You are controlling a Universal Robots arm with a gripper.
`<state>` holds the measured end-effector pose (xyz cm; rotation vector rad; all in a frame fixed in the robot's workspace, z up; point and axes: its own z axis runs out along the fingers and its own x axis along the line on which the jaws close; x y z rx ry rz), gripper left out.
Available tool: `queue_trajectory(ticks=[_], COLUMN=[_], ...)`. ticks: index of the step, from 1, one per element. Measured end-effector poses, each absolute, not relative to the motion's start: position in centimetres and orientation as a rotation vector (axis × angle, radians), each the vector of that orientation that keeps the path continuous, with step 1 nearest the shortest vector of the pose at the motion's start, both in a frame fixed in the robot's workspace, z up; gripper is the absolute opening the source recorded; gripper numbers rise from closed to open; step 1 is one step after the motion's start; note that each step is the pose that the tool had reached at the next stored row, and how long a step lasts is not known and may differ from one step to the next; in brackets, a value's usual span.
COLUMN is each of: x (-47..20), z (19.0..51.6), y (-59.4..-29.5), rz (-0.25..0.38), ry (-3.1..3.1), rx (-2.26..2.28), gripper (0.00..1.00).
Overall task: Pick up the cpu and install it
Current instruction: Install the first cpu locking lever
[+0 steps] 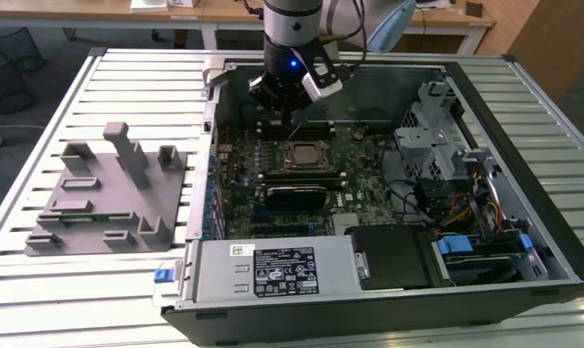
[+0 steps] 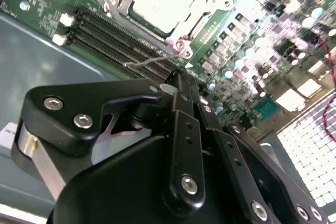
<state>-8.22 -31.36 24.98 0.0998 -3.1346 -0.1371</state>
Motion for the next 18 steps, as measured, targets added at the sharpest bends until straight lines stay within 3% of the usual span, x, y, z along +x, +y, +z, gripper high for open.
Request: queue_trajectory(ticks=[2,18], x=[-8.2,-6.8], z=[24.9,23.9], y=[-31.4,-31.2], rz=[-0.166,-0.154], ry=[-3.134,-3.135], rx=[0.1,0.1], gripper=[0.11,0.11])
